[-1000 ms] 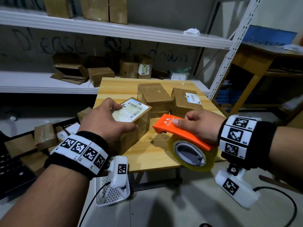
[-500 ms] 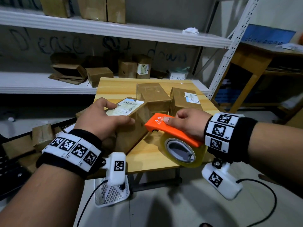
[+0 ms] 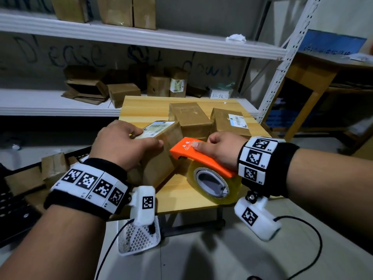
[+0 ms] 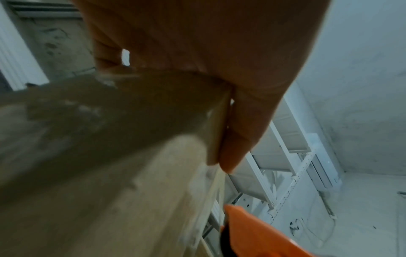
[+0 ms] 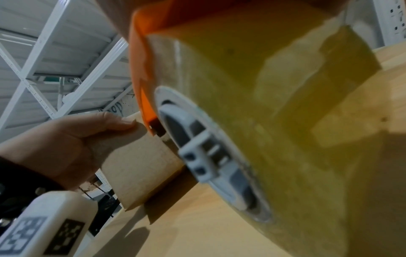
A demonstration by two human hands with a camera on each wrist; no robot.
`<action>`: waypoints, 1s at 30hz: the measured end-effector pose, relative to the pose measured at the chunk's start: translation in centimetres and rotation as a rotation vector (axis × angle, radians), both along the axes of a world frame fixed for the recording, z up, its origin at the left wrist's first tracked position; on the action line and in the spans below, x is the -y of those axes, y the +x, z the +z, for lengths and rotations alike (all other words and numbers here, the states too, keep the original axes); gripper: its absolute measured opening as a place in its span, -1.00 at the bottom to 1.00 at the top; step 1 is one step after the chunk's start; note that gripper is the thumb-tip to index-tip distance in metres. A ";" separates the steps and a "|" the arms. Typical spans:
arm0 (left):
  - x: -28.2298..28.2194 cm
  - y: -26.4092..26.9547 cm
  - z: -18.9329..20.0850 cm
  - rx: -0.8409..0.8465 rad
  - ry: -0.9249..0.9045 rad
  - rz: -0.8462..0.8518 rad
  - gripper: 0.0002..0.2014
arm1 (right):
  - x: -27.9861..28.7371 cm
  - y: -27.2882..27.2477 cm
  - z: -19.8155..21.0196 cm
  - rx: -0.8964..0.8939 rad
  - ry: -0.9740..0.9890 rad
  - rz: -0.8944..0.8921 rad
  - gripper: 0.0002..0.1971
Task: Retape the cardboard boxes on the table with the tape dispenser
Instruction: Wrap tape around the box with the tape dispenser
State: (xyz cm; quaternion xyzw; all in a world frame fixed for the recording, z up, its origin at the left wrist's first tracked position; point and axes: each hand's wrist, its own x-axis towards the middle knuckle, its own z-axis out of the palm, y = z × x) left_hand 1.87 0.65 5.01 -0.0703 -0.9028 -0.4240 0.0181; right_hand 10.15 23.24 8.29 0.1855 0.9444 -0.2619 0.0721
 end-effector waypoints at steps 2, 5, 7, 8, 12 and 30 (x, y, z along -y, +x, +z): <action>0.2 0.1 0.2 -0.028 -0.039 -0.006 -0.33 | 0.2 -0.2 0.1 -0.006 0.010 0.008 -0.49; 0.6 0.2 0.5 -0.049 -0.115 -0.014 -0.39 | 0.5 -0.6 0.5 -0.021 0.010 0.005 -0.48; 0.7 0.3 0.5 -0.061 -0.093 -0.043 -0.47 | 0.8 -1.0 0.7 -0.009 0.010 0.009 -0.48; 0.6 0.4 0.4 -0.082 -0.095 -0.061 -0.51 | 0.9 -1.2 0.7 -0.003 0.019 0.013 -0.47; 0.2 0.4 0.3 -0.256 -0.187 -0.126 -0.51 | 1.4 -1.8 0.8 -0.005 0.073 0.027 -0.41; 0.5 0.2 1.4 -0.019 -0.569 -0.187 0.34 | 1.8 -1.7 2.7 -0.013 0.043 -0.010 -0.37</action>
